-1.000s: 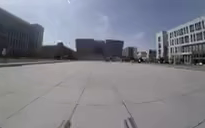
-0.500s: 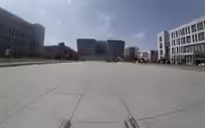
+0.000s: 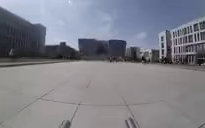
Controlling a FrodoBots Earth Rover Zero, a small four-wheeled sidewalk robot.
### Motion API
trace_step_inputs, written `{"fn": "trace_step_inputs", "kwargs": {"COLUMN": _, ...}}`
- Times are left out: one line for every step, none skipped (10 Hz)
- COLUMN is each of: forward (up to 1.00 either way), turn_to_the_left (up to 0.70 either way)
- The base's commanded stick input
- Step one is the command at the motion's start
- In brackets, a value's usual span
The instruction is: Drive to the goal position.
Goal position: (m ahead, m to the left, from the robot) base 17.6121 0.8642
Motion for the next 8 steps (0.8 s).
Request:
{"fn": "trace_step_inputs", "kwargs": {"forward": 0.85, "turn_to_the_left": 0.00}}
{"fn": "trace_step_inputs", "kwargs": {"forward": 0.85, "turn_to_the_left": 0.00}}
{"fn": "trace_step_inputs", "kwargs": {"forward": 0.85, "turn_to_the_left": 0.00}}
{"fn": "trace_step_inputs", "kwargs": {"forward": 0.85, "turn_to_the_left": 0.00}}
{"fn": "trace_step_inputs", "kwargs": {"forward": 0.85, "turn_to_the_left": 0.00}}
{"fn": "trace_step_inputs", "kwargs": {"forward": 0.85, "turn_to_the_left": 0.00}}
{"fn": "trace_step_inputs", "kwargs": {"forward": 0.85, "turn_to_the_left": 0.00}}
{"fn": "trace_step_inputs", "kwargs": {"forward": 0.85, "turn_to_the_left": 0.00}}
